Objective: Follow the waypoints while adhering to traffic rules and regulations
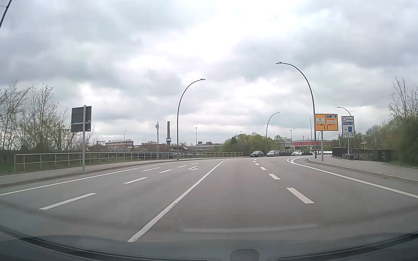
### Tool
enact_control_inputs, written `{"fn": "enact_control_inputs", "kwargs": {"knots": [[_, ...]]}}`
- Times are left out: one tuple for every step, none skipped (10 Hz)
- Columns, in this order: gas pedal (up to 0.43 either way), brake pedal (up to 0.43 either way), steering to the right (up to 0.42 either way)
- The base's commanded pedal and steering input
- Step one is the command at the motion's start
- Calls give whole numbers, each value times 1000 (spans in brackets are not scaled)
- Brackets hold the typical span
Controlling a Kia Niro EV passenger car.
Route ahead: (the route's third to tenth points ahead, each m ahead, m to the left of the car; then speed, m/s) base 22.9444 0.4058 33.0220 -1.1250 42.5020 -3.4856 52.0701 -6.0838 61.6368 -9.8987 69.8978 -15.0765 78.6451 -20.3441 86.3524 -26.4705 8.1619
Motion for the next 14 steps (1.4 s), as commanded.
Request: {"fn": "enact_control_inputs", "kwargs": {"knots": [[248,6,23],[248,0,16],[248,0,10],[248,0,10],[240,6,9],[228,6,9],[209,6,9],[209,6,8],[209,6,6],[209,0,6],[209,0,6],[209,0,6],[209,0,6],[209,6,6]]}}
